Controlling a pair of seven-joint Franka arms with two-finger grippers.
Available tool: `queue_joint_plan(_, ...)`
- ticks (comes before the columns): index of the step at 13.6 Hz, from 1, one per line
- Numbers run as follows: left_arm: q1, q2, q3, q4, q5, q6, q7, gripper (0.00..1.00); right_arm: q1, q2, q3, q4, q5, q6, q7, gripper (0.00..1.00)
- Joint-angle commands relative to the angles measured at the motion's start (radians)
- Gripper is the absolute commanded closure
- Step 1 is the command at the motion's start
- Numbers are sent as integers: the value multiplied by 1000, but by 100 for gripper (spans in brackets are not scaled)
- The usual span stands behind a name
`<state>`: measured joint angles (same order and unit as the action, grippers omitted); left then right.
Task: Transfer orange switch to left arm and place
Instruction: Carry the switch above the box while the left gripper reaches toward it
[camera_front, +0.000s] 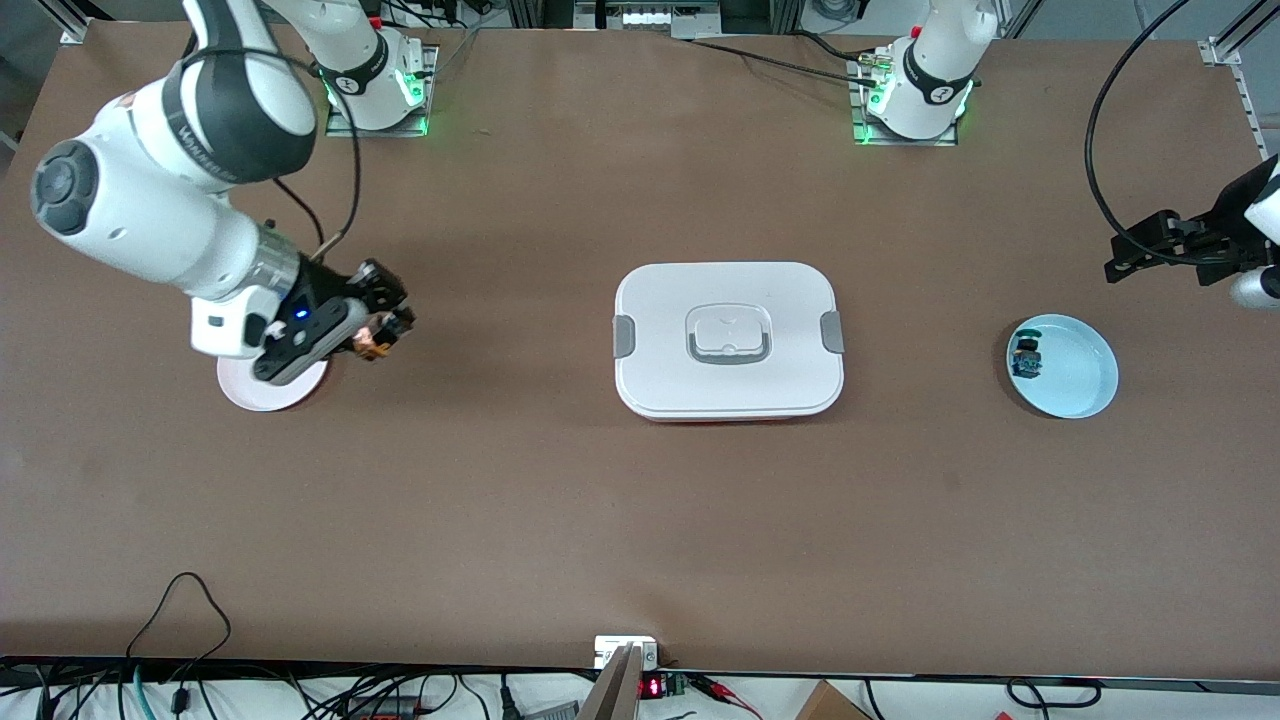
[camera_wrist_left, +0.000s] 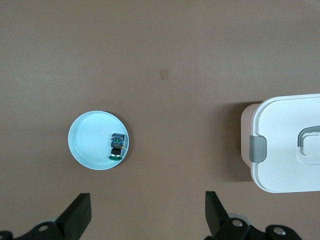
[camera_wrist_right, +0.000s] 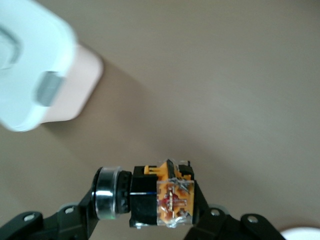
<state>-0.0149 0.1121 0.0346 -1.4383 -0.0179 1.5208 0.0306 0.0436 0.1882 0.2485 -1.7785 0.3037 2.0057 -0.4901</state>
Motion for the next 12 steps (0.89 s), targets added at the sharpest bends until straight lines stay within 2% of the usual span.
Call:
queue_joint_plan(1,3,31,5,19,-5,-37,26,0,-10,-3,76,11,102,22,-160,95)
queue_joint_plan(4,15,26,5,9,-13,-126,34,0,11,3,169,10,341,184,-341,96)
queue_joint_plan(6,65,28,5,22,-98,-226,121,0,62,10,178,10,504,248,-439,98)
queue_joint_plan(7,107,35,5,13,-194,-270,161,0,82,10,178,10,564,264,-476,98)
queue_joint_plan(10,232,116,5,6,-593,-439,169,0,160,11,184,45,779,285,-589,100)
queue_joint_plan(12,254,175,4,-43,-829,-502,169,0,212,13,184,65,872,364,-694,100)
